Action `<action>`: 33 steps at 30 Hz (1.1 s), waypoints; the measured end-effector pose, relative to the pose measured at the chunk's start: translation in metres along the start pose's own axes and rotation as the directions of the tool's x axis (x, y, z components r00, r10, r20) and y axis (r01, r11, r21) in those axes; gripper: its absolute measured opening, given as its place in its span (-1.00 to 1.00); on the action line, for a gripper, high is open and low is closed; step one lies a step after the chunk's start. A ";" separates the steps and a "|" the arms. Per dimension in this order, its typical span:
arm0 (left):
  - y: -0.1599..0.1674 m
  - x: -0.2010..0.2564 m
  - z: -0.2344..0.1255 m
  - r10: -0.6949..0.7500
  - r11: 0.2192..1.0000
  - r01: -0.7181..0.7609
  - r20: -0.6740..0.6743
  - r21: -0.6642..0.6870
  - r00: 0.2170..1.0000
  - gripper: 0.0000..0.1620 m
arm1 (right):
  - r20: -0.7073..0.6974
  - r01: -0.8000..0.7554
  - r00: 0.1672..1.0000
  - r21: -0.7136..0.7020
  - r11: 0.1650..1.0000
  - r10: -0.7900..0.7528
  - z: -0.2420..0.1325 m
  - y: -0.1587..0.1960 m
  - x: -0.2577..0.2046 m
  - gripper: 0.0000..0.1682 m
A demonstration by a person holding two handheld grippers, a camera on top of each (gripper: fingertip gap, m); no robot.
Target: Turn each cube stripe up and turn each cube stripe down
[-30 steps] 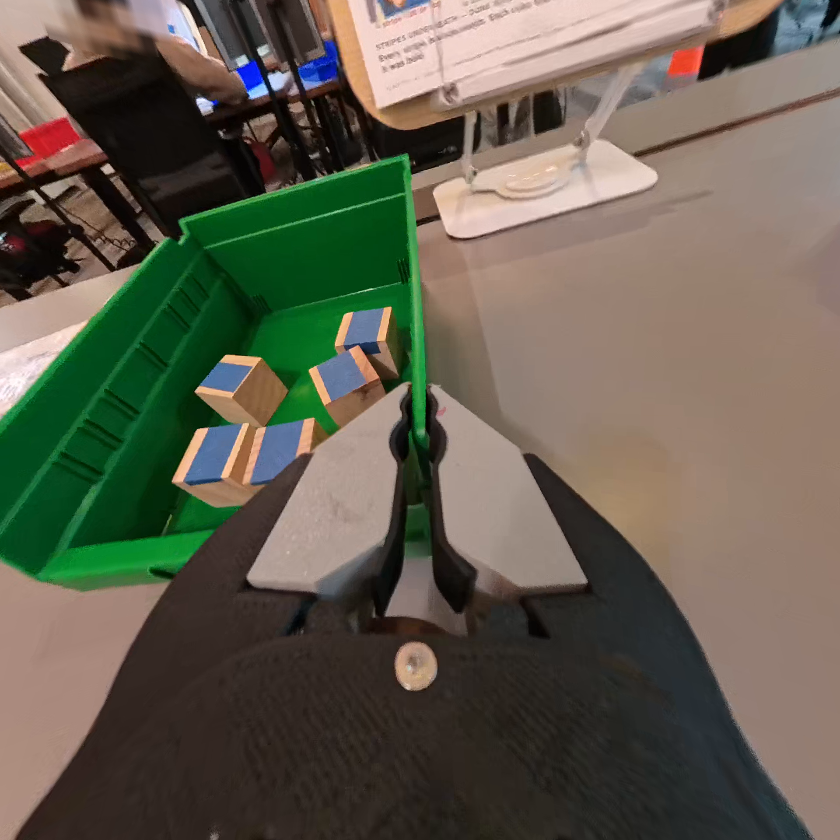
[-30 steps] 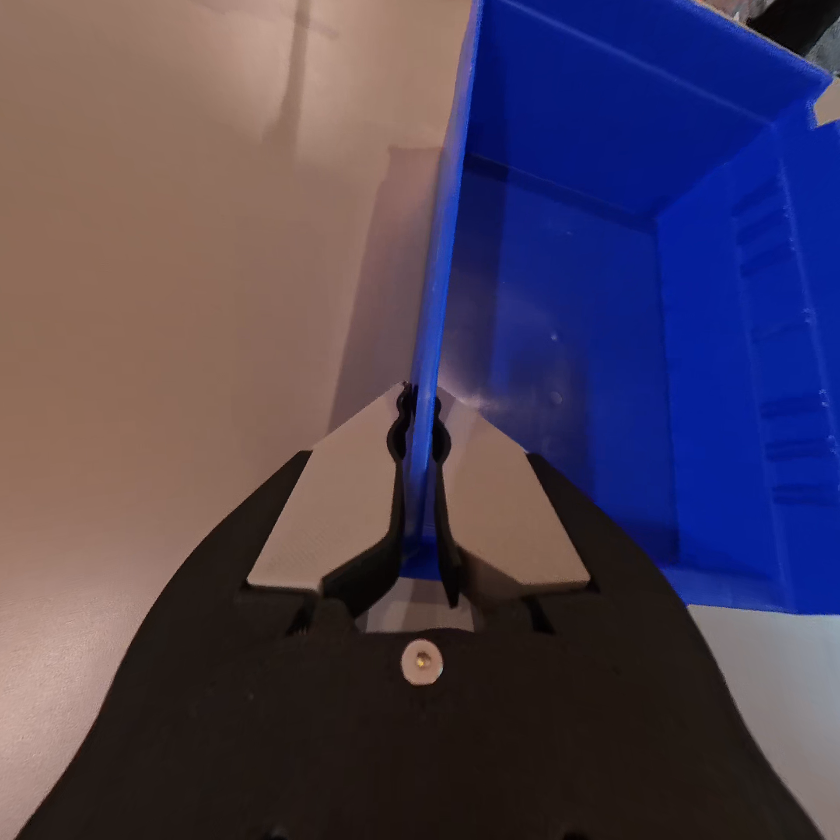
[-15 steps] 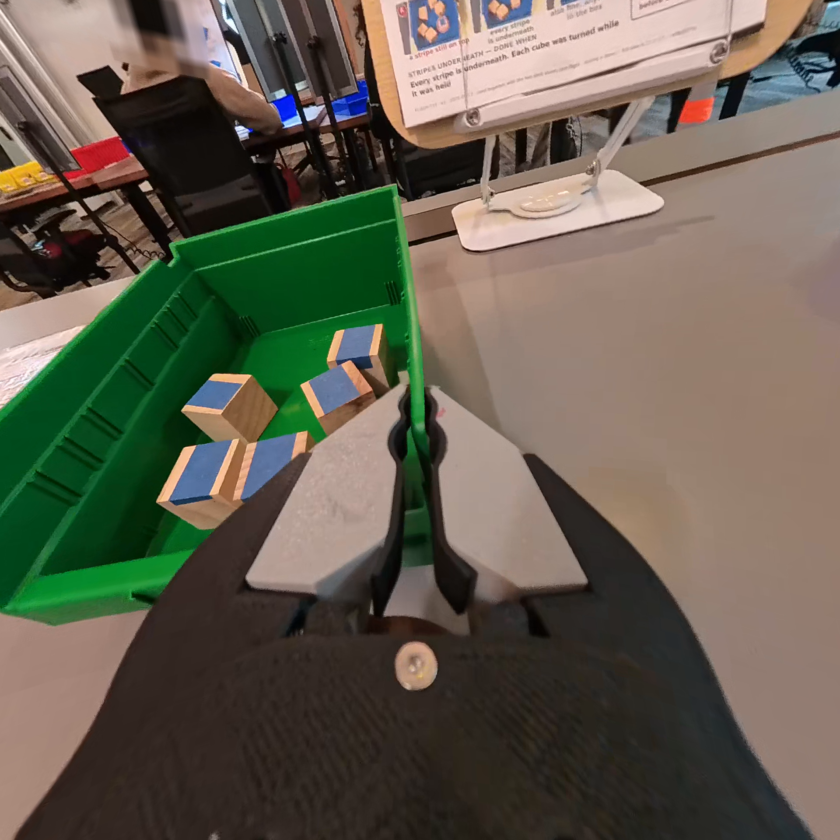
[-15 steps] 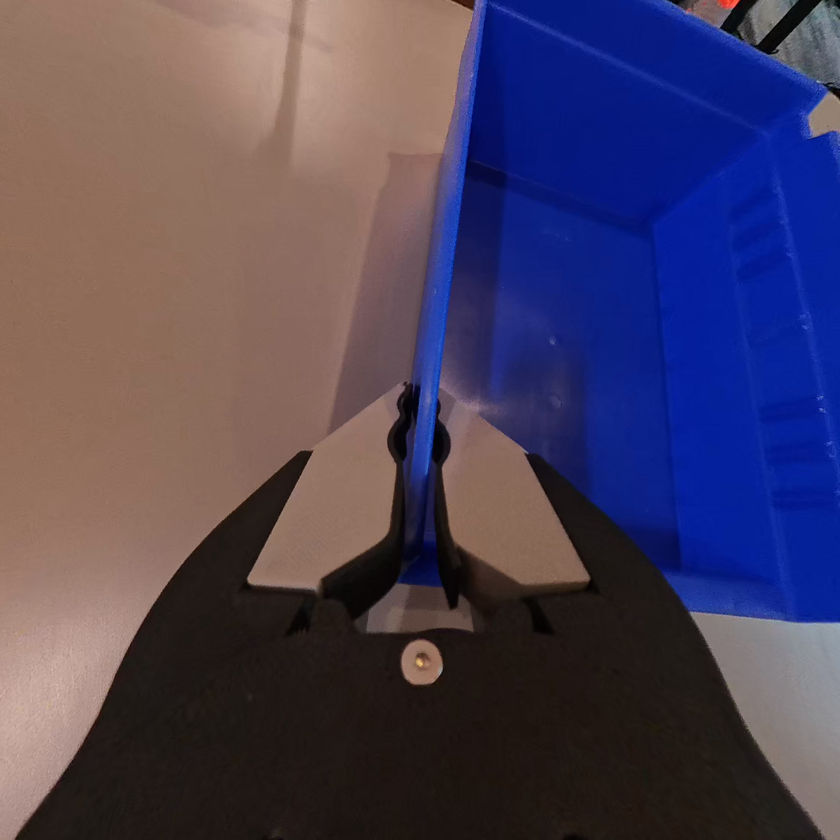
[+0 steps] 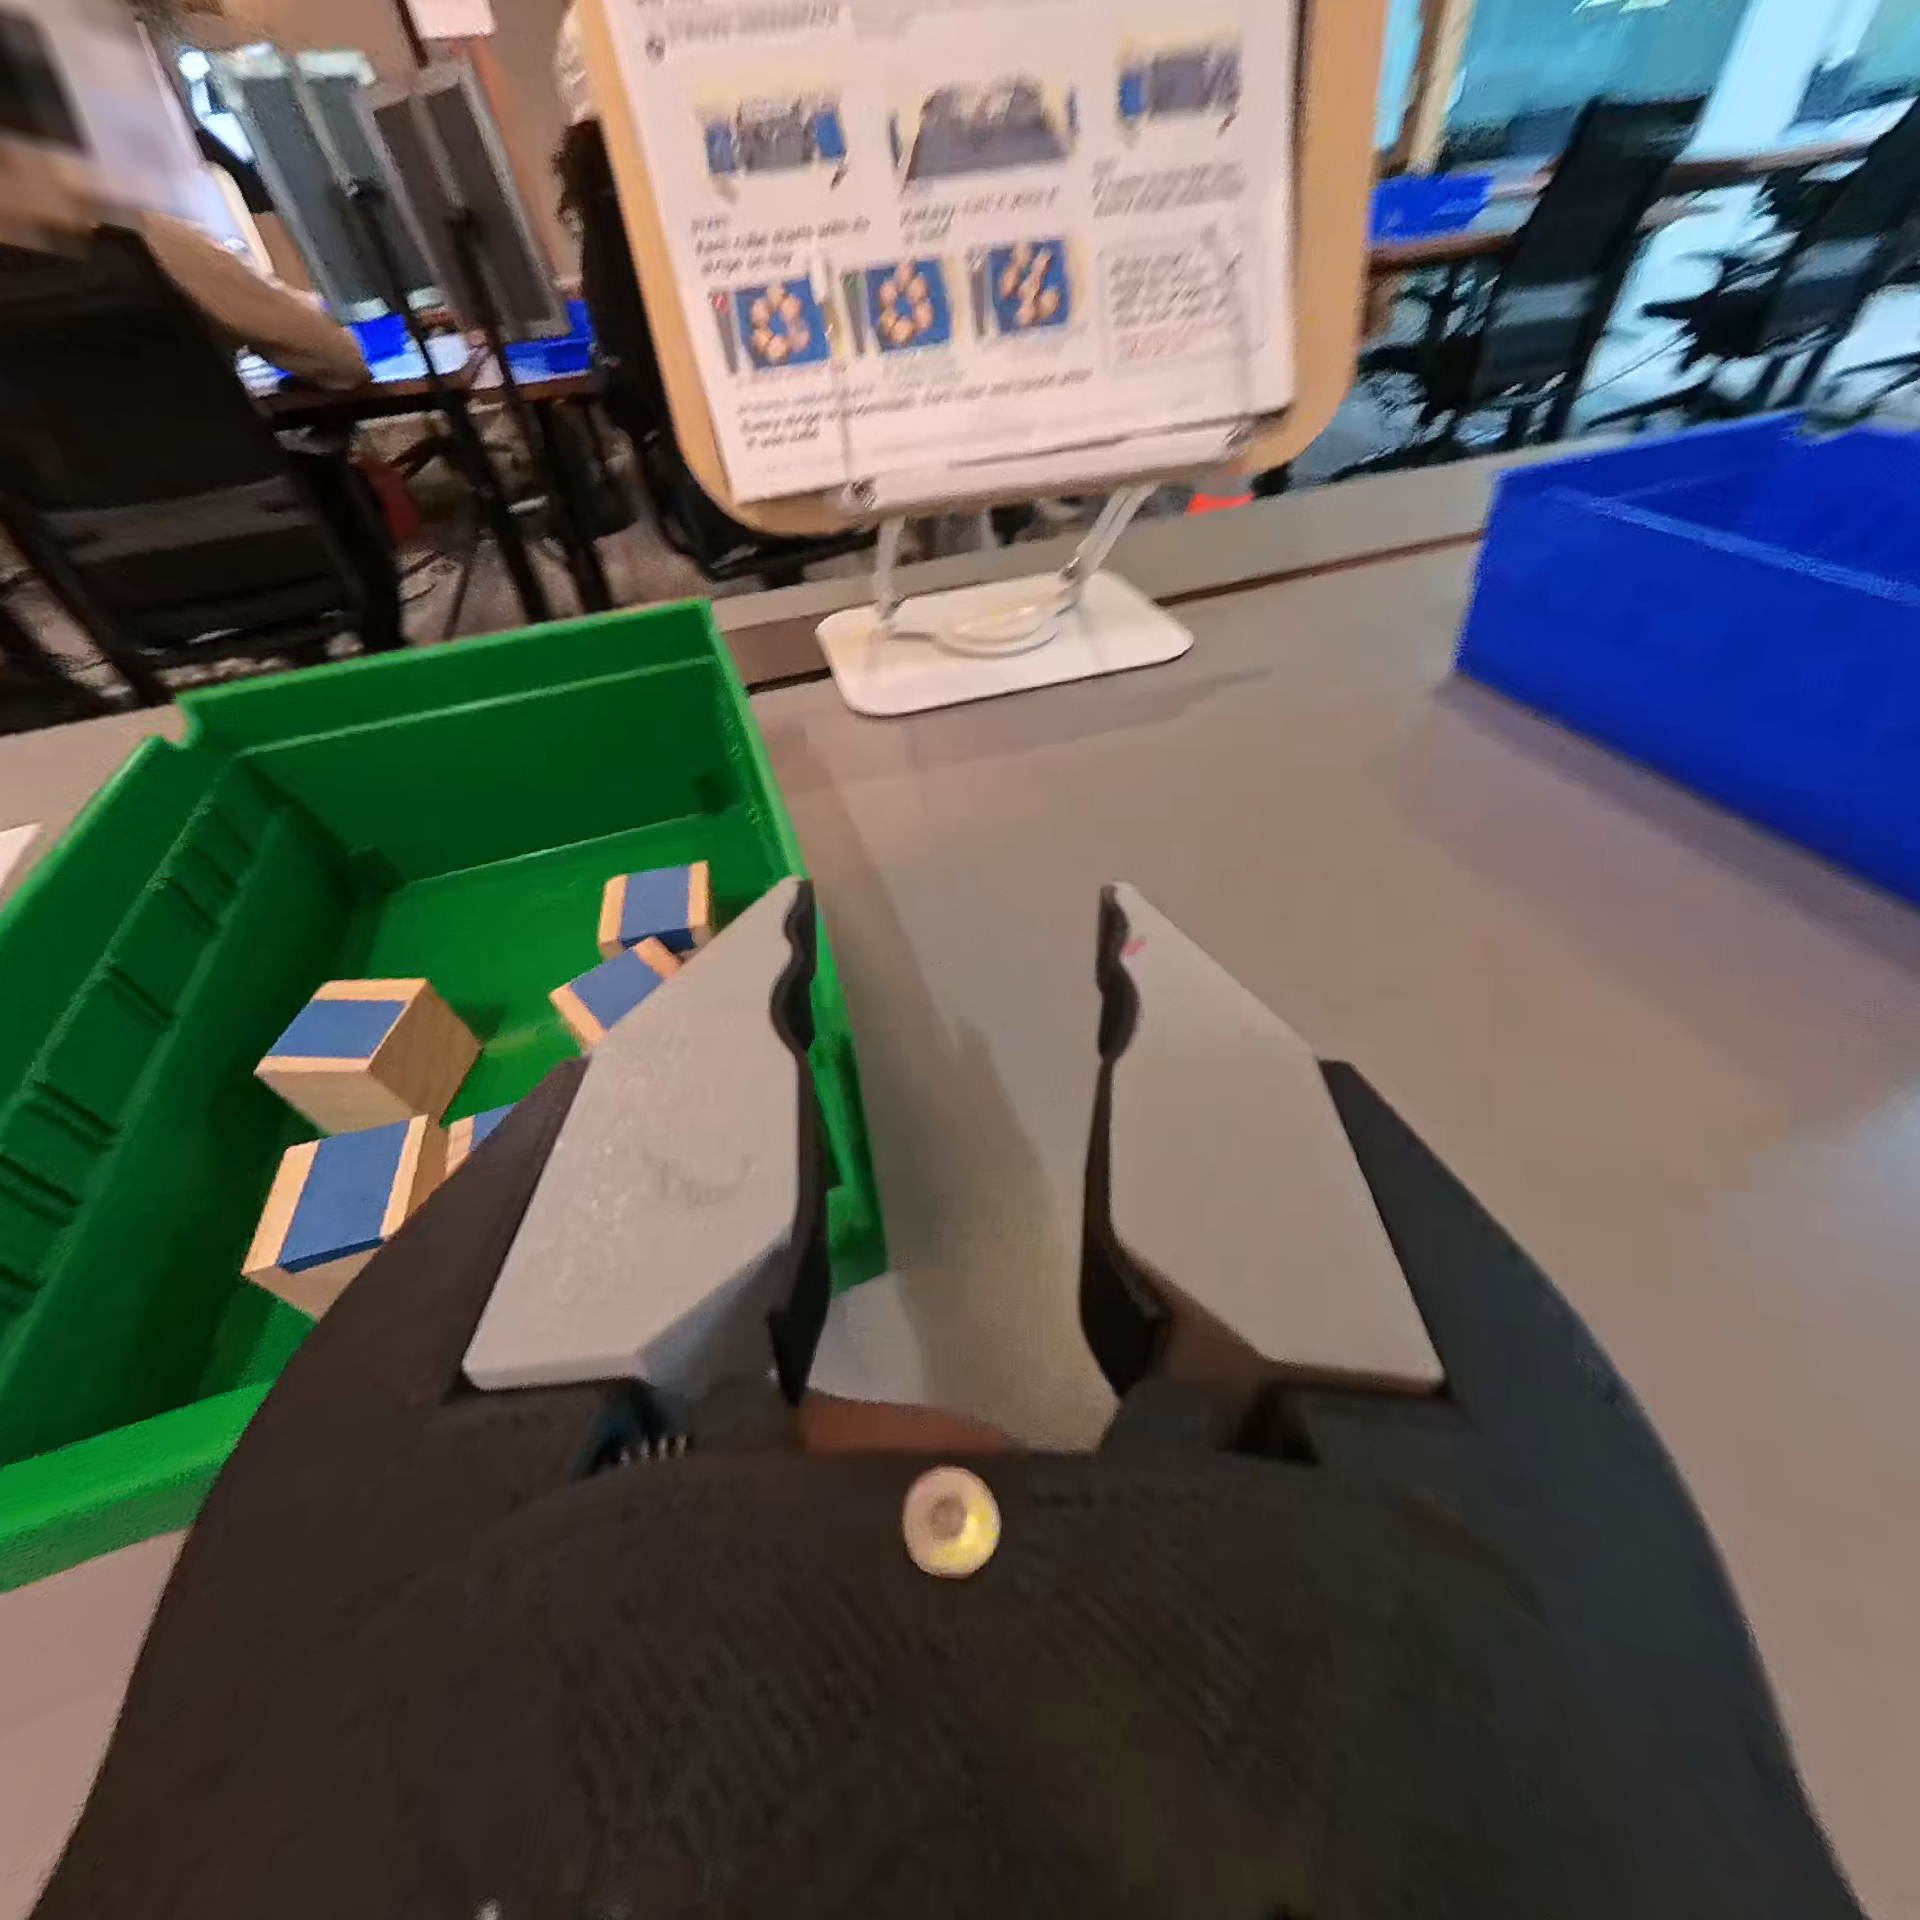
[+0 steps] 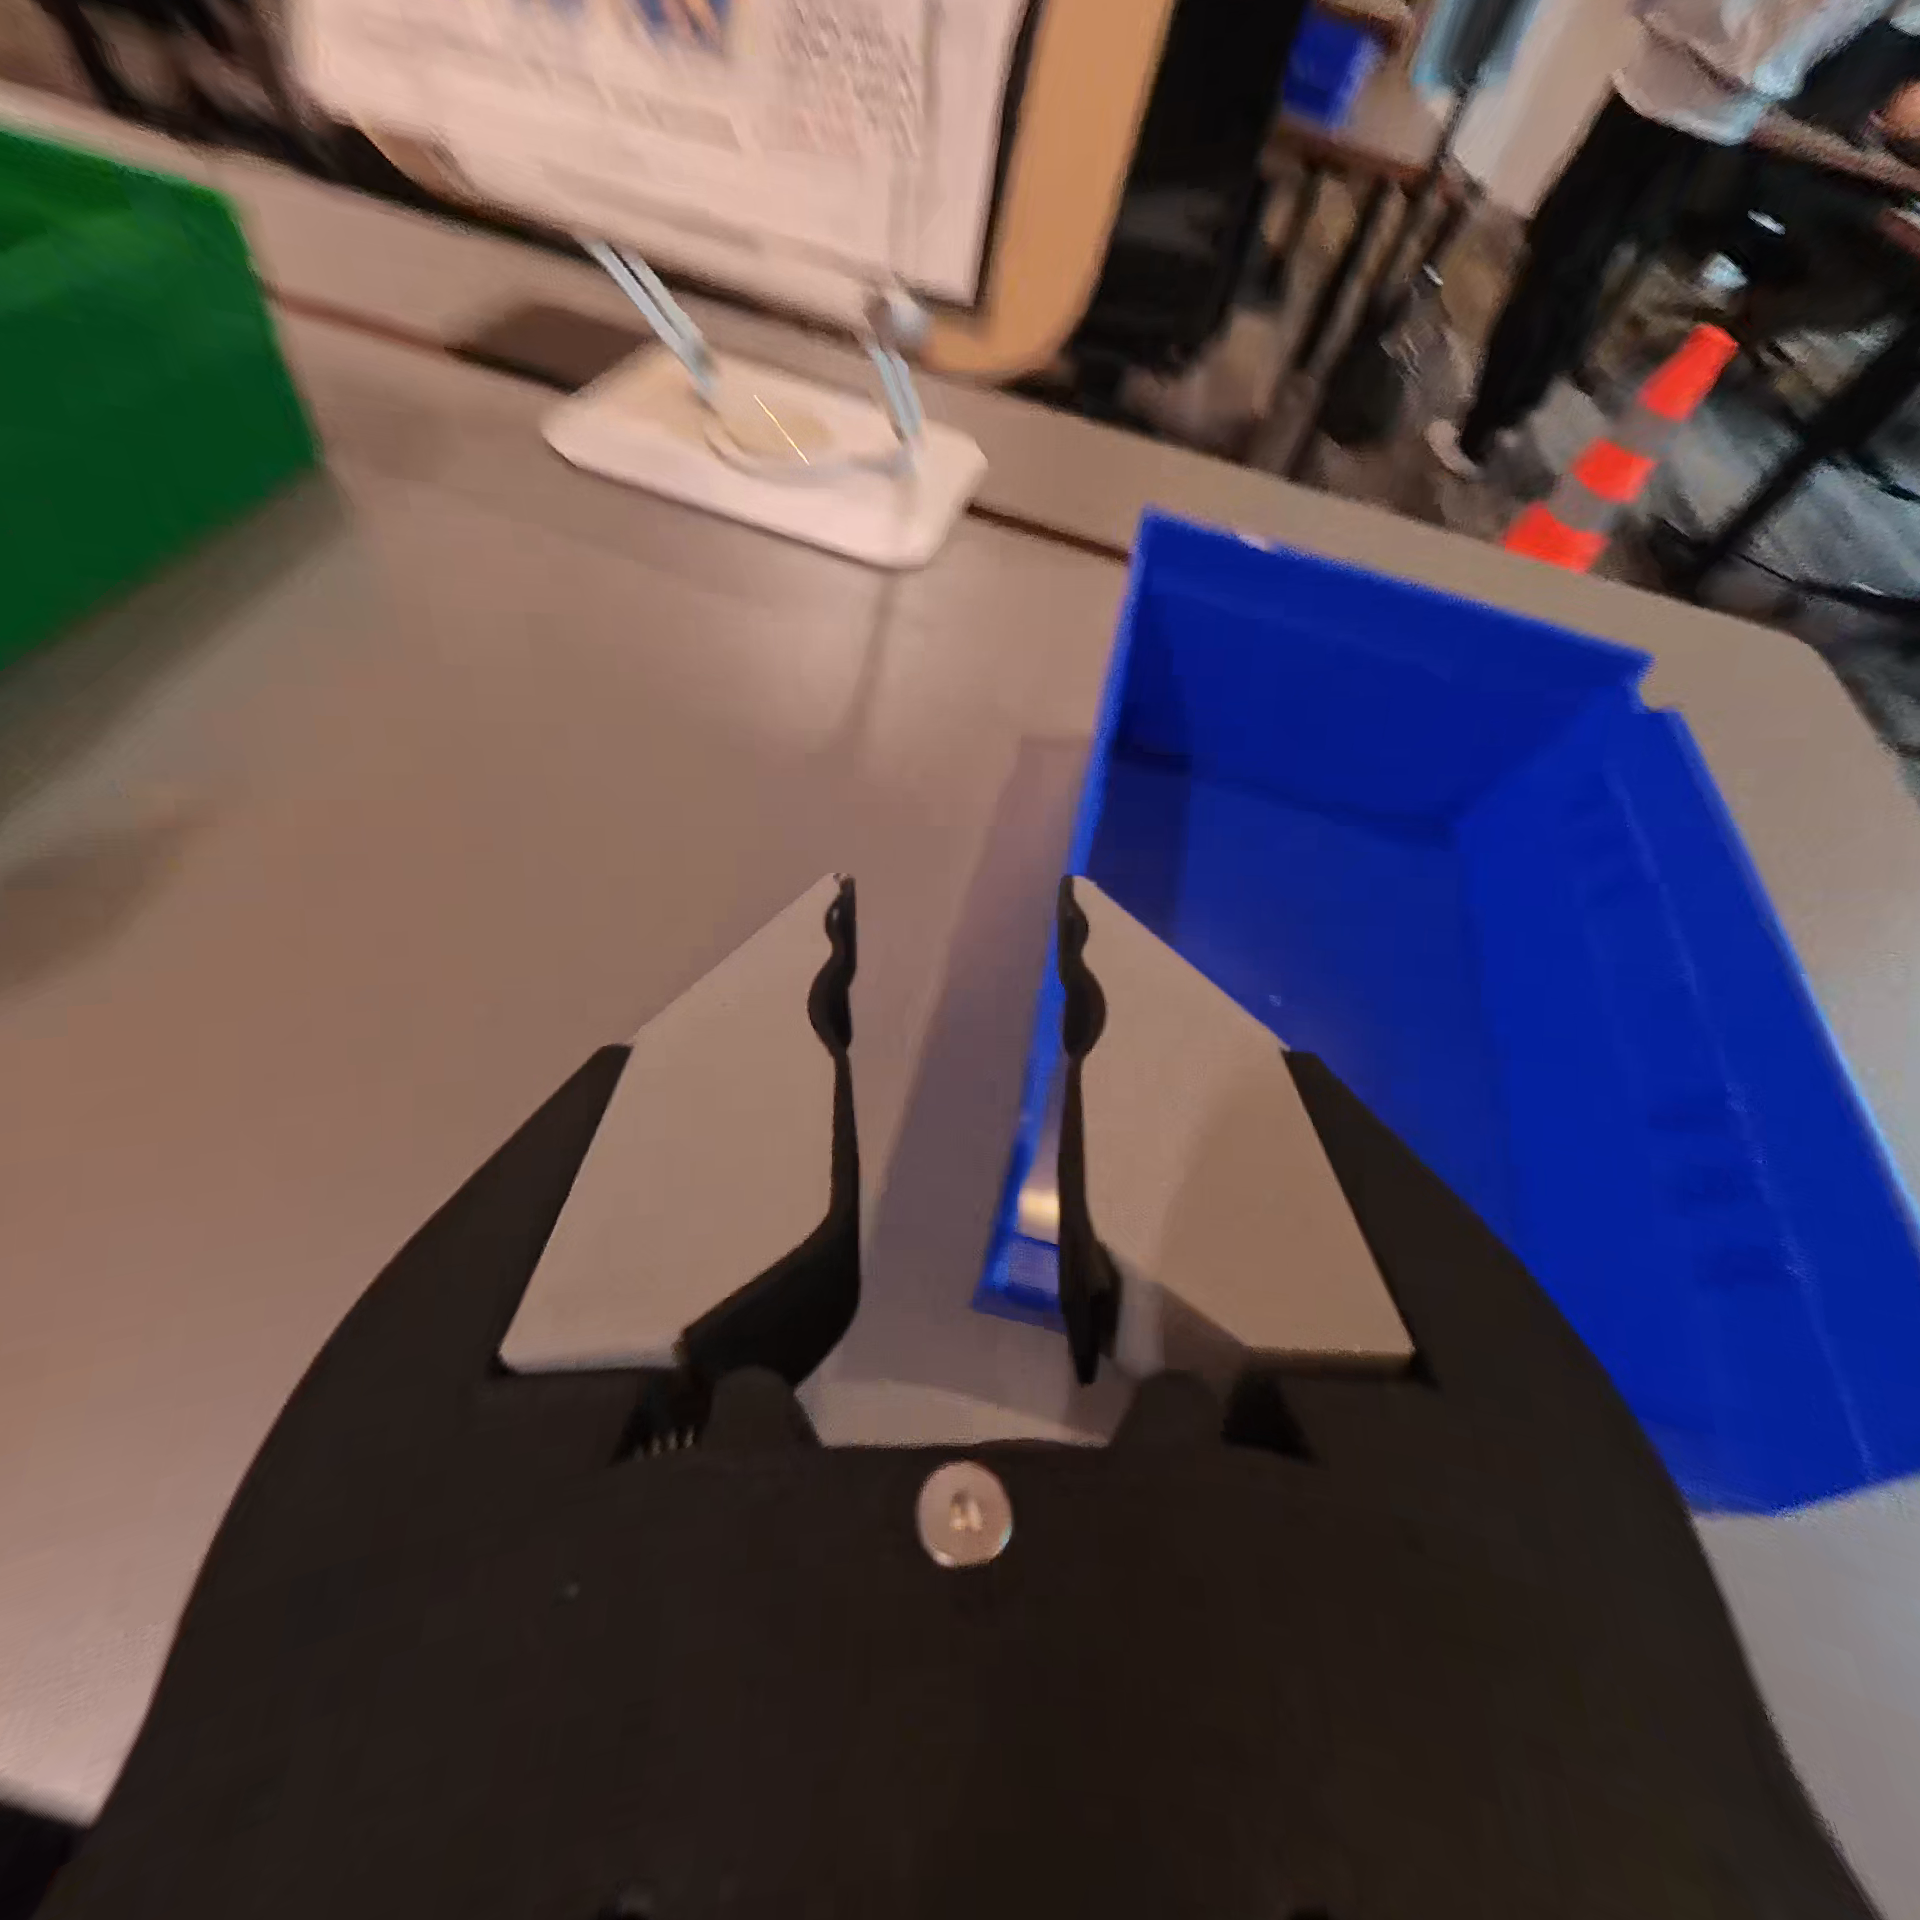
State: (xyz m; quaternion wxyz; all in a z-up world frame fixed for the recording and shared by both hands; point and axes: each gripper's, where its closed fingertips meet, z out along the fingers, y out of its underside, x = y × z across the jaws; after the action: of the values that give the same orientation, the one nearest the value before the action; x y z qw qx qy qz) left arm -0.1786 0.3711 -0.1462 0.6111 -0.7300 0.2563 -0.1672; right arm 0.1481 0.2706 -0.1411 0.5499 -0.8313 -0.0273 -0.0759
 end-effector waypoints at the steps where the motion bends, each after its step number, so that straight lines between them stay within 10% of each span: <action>1: -0.007 0.005 -0.009 -0.005 1.000 0.006 -0.033 0.023 0.999 -0.35 | 0.055 -0.027 0.998 0.047 0.999 0.025 -0.011 -0.011 -0.009 -0.54; 15: -0.052 -0.073 -0.091 0.014 0.979 -0.046 0.158 0.196 0.987 -0.48 | 0.512 -0.236 0.850 0.155 0.959 0.126 -0.072 -0.046 -0.086 -0.46; 30: 0.073 -0.124 -0.015 -0.135 0.939 0.224 0.318 -0.262 0.938 -0.17 | 0.504 -0.150 0.862 0.135 0.979 0.063 -0.064 -0.036 -0.102 -0.46; 33: 0.057 -0.122 -0.018 -0.133 0.955 0.207 0.318 -0.212 0.939 -0.57 | 0.510 -0.149 0.858 0.127 0.981 0.065 -0.063 -0.035 -0.103 -0.46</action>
State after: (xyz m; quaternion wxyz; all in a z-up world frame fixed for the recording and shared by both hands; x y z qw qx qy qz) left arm -0.2970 0.4204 -0.1902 0.5325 -0.8354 0.1143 -0.0744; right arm 0.0361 0.2305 -0.1016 0.5928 -0.7750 -0.1294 0.1766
